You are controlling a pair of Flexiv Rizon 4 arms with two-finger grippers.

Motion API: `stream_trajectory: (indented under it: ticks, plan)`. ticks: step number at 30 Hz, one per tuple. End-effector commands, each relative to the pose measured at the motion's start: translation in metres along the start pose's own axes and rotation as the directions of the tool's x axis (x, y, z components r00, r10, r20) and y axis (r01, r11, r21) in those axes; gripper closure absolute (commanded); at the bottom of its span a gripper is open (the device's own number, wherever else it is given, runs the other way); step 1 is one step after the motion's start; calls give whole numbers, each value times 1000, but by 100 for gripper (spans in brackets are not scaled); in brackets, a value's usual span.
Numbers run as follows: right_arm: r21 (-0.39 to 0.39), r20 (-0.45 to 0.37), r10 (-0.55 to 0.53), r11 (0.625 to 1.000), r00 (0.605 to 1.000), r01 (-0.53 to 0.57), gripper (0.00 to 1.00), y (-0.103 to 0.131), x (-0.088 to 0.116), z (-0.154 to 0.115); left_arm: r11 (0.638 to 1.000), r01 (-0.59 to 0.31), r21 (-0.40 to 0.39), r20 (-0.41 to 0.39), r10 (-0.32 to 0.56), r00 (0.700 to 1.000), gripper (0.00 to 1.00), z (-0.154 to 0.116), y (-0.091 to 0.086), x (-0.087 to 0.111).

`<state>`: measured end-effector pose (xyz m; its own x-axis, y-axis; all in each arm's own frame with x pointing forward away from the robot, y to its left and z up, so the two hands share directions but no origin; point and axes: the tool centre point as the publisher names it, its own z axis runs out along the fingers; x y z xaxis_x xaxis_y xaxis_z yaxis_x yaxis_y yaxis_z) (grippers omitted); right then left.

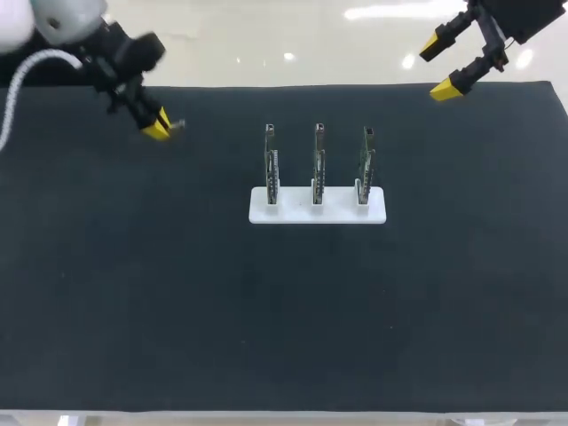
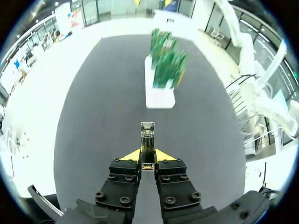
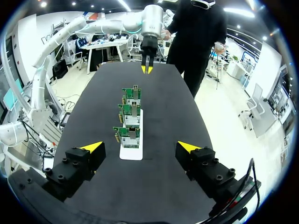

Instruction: Pick up the optical module with the left hand, and insert it into the network port with the right hand.

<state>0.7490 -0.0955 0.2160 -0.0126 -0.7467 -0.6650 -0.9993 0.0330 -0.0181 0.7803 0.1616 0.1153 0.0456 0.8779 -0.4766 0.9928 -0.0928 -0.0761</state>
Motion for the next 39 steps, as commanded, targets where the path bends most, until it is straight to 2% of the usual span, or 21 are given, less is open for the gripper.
stream_trajectory:
  ticks: [1, 5, 10, 12, 17, 22, 25, 39]
  plan:
    - [-1, 1, -1, 1000, 1000, 1, 0, -1, 0, 0, 1000, -26, -18, 110, 27, 994, 100, -27, -25, -10]
    - [-1, 1, -1, 1000, 1000, 1, 0, -1, 0, 0, 999, -44, -26, 208, 48, 977, 100, -40, -32, -31]
    - [-1, 1, -1, 1000, 1000, 1, 0, -1, 0, 0, 994, -79, -74, 326, 99, 940, 100, -49, -38, -53]
    - [-1, 1, -1, 1000, 1000, 1, 0, -1, 0, 0, 991, -94, -100, 377, 125, 918, 100, -53, -40, -61]
    - [-1, 1, -1, 1000, 1000, 1, 0, -1, 0, 0, 988, -113, -107, 497, 151, 854, 100, -69, -45, -79]
    - [-1, 1, -1, 1000, 1000, 1, 0, -1, 0, 0, 977, -154, -144, 607, 211, 766, 100, -83, -53, -92]
    - [-1, 1, -1, 1000, 1000, 1, 0, -1, 0, 0, 972, -162, -171, 646, 234, 727, 100, -88, -56, -101]
    - [-1, 1, -1, 1000, 1000, 1, 0, -1, 0, 0, 972, -162, -171, 646, 234, 727, 100, -88, -56, -101]
